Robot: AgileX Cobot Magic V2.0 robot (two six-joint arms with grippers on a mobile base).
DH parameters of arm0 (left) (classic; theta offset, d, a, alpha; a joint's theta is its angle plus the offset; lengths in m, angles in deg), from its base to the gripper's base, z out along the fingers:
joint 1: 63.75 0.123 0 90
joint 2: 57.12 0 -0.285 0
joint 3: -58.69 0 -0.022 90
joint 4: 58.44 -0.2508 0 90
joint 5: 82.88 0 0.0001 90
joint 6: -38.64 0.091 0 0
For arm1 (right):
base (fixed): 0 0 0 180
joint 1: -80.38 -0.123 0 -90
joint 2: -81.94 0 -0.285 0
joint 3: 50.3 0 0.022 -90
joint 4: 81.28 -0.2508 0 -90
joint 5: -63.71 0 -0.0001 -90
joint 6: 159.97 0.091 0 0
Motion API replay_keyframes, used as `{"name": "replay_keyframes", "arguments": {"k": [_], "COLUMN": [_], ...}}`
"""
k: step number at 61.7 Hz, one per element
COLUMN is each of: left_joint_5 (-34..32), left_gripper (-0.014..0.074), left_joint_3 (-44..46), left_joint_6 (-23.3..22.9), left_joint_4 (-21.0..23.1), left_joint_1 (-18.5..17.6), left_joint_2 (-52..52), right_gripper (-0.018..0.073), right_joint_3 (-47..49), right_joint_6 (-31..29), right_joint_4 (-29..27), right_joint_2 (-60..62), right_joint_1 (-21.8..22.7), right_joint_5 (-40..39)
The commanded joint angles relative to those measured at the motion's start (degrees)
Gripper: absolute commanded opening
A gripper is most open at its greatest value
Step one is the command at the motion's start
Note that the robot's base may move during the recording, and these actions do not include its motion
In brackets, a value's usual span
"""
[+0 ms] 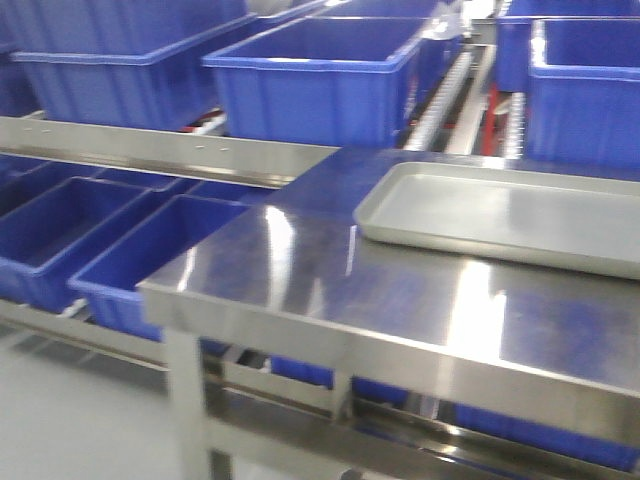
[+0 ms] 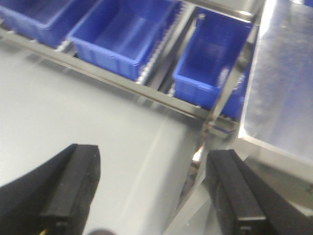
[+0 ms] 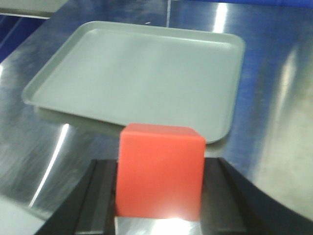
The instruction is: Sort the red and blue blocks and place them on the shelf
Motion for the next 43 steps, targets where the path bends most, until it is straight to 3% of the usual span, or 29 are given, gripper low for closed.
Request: {"name": "replay_keyframes", "arguments": {"k": [1, 43], "left_joint_5": [-4.6, -4.6], "left_gripper": [0.0123, 0.0123], "left_joint_3": [1.73, 1.73], "left_joint_6": [-0.3, -0.3], "left_joint_4": [-0.39, -0.39], "left_joint_1": [0.03, 0.03], "left_joint_2": [0.04, 0.04], "right_gripper": [0.005, 0.005], "right_joint_3": [1.76, 1.76], "right_joint_6": [-0.12, -0.12], "right_joint_4": [0.41, 0.41], "right_joint_2": [-0.45, -0.45], "right_joint_1": [0.03, 0.03], "right_joint_5": [-4.35, -4.35]}}
